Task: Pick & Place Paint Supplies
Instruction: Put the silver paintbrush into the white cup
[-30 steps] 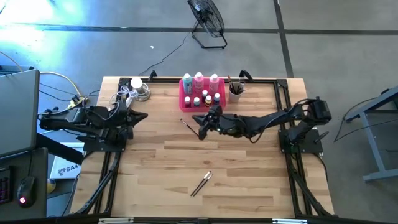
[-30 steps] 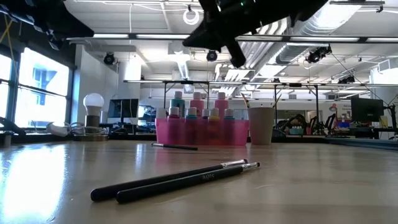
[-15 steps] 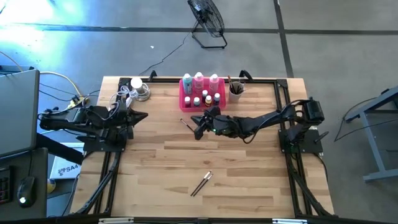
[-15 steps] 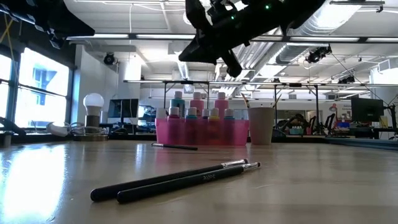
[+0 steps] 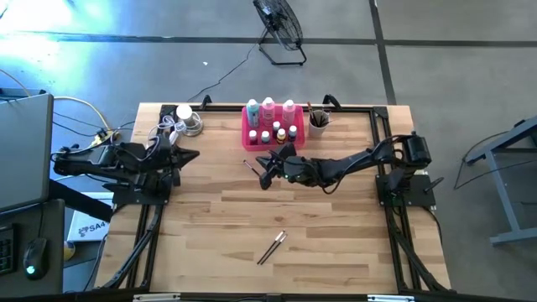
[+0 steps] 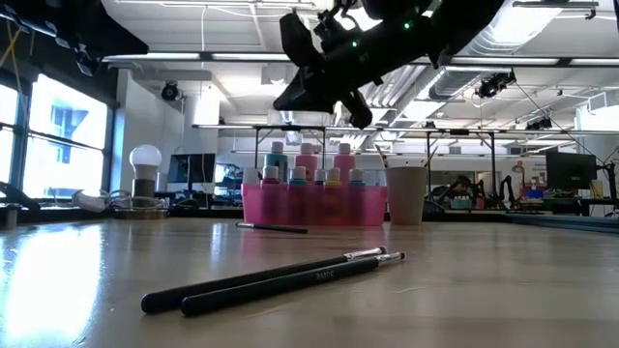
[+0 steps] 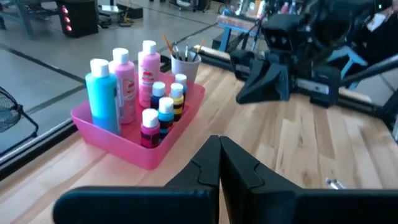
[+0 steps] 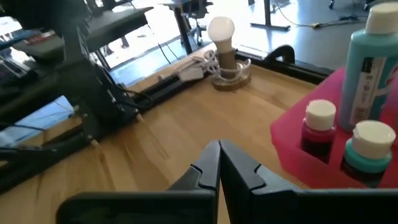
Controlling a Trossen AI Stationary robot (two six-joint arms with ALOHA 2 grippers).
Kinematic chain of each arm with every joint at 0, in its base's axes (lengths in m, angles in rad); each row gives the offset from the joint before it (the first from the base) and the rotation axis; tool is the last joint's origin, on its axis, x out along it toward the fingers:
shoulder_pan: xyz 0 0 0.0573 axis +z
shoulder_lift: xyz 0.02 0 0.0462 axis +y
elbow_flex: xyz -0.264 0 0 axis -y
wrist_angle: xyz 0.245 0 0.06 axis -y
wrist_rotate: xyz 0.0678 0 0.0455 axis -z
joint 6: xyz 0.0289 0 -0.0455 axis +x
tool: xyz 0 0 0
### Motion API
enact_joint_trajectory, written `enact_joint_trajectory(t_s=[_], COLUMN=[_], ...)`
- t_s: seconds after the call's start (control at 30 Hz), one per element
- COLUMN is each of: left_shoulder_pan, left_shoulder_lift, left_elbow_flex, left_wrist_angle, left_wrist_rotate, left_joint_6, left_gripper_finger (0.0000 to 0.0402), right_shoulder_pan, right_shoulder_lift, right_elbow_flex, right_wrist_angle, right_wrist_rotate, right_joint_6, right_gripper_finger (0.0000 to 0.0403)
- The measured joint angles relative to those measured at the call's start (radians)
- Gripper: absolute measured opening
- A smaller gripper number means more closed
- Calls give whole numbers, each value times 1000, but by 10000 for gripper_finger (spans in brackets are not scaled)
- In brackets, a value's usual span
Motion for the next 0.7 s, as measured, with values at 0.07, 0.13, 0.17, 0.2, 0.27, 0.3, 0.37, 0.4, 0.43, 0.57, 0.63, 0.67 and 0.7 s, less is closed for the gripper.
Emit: enact_joint_trajectory(t_s=[0.07, 0.13, 0.17, 0.2, 0.27, 0.3, 0.37, 0.4, 0.43, 0.57, 0.63, 0.67, 0.7], left_shoulder_pan=[0, 0, 0, 0, 0, 0, 0, 0, 0, 0, 0, 0, 0], left_shoulder_lift=[0, 0, 0, 0, 0, 0, 0, 0, 0, 0, 0, 0, 0], left_elbow_flex=[0, 0, 0, 0, 0, 0, 0, 0, 0, 0, 0, 0, 0], left_wrist_angle=[0, -2, -1, 0, 1, 1, 9, 12, 15, 21, 21, 22, 21], left_wrist_rotate=[-16, -31, -33, -33, -32, -32, -32, -32, -32, -35, -56, -63, -67], left_joint_6=[0, 1, 0, -7, -28, -34, -43, -43, -43, -44, -51, -51, -51], left_gripper_finger=[0, 0, 0, 0, 0, 0, 0, 0, 0, 0, 0, 0, 0], right_shoulder_pan=[0, 0, 0, 0, 1, 1, 1, 1, 1, 0, 0, 0, 0], right_shoulder_lift=[0, 0, 0, 0, -1, -1, -1, -1, -1, -1, -1, -1, -1], right_elbow_flex=[0, 0, 0, 0, 0, 0, 0, 0, 0, 0, 0, 0, 0], right_wrist_angle=[12, 18, 28, 42, 74, 77, 74, 74, 77, 80, 80, 80, 80], right_wrist_rotate=[0, 1, 0, 0, 1, 1, 0, 0, 0, -2, -9, -17, -29], right_joint_6=[-1, -2, -2, -2, -3, -3, -3, -3, -3, -3, -3, -3, -3], right_gripper_finger=[2, 2, 2, 2, 2, 2, 2, 2, 2, 2, 2, 2, 2])
